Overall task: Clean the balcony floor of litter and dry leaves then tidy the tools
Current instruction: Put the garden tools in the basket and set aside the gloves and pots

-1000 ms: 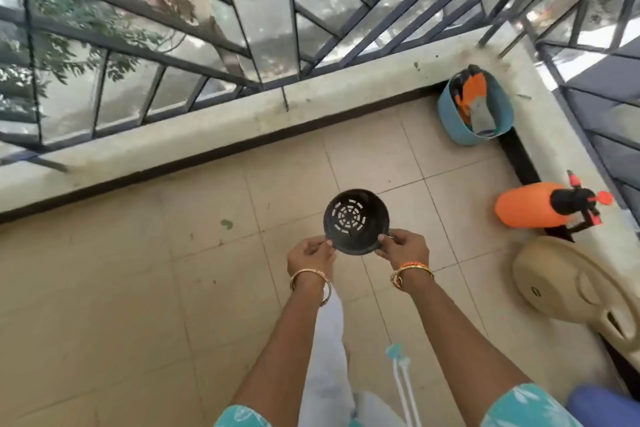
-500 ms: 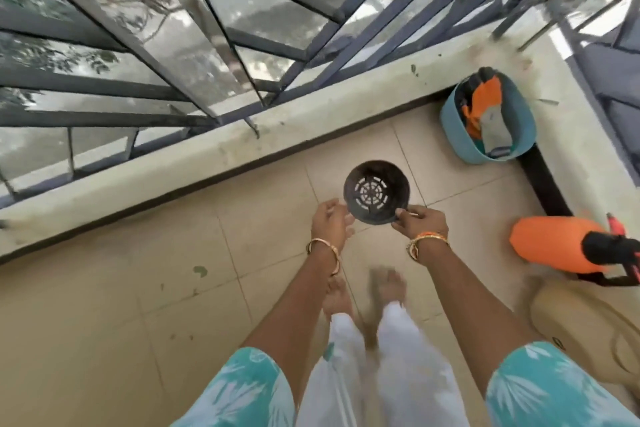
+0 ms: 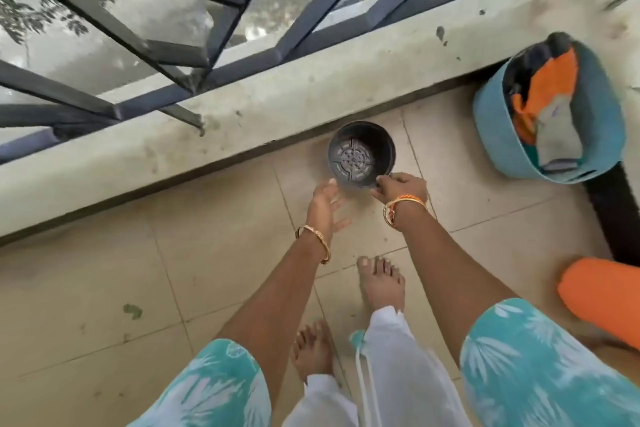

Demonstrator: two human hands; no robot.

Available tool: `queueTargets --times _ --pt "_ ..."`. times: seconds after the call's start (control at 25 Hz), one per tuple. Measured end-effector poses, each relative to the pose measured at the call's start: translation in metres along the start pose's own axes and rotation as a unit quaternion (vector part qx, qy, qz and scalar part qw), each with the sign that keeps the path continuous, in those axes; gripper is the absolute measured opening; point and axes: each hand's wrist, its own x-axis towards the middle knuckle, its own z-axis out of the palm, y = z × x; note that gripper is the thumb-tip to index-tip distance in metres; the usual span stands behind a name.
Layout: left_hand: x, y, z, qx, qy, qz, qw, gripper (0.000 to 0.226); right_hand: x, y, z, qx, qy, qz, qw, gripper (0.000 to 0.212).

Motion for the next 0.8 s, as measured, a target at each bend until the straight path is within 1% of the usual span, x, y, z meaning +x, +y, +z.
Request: queueTargets --times 0.08,0.2,0.28,0.36,0.4,0.44,0.48,0.56,0.64,0.68,0.72,0.8 --pt "0.012 0.002 0.004 -0.011 -0.001 -0.012 1.0 0.043 0.005 -0.004 0.005 0.013 0.002 0.009 1.0 0.013" --pt "0.016 0.013 0.011 -0.024 0.002 -0.026 0.999 0.047 0.005 -0.013 0.007 -0.011 -0.004 -0.021 1.0 0.008" --pt "0.016 0.022 0.016 -0.004 0.005 -0.04 0.999 0.046 0.005 -0.019 0.005 -0.015 -0.014 -0.022 1.0 0.008" --pt "0.018 0.026 0.016 0.062 0.041 -0.046 0.996 0.045 0.002 -0.024 0.002 -0.027 -0.017 -0.019 0.999 0.01" --pt "0.016 0.027 0.014 0.121 0.074 -0.041 0.989 0.045 -0.003 -0.027 -0.001 -0.068 -0.013 -0.024 0.997 0.01" --pt "0.01 0.028 0.01 0.197 0.104 -0.025 0.975 0.045 -0.009 -0.03 -0.006 -0.125 -0.007 -0.039 0.991 0.008" --pt "0.0 0.028 0.006 0.279 0.129 -0.001 0.951 0.044 -0.021 -0.034 -0.012 -0.183 -0.004 -0.059 0.981 0.009" --pt "-0.033 0.026 -0.006 0.435 0.154 0.066 0.885 0.044 -0.054 -0.044 -0.025 -0.284 -0.018 -0.134 0.949 0.015" --pt "-0.077 0.03 -0.018 0.554 0.162 0.125 0.807 0.046 -0.094 -0.056 -0.04 -0.371 -0.043 -0.236 0.897 0.016" --pt "-0.097 0.032 -0.023 0.599 0.164 0.142 0.77 0.047 -0.112 -0.061 -0.047 -0.41 -0.052 -0.294 0.862 0.016" --pt "-0.118 0.035 -0.028 0.638 0.164 0.153 0.736 0.05 -0.131 -0.065 -0.053 -0.448 -0.065 -0.353 0.819 0.018" --pt "-0.162 0.045 -0.043 0.702 0.15 0.153 0.679 0.057 -0.174 -0.075 -0.065 -0.513 -0.085 -0.443 0.73 0.021"
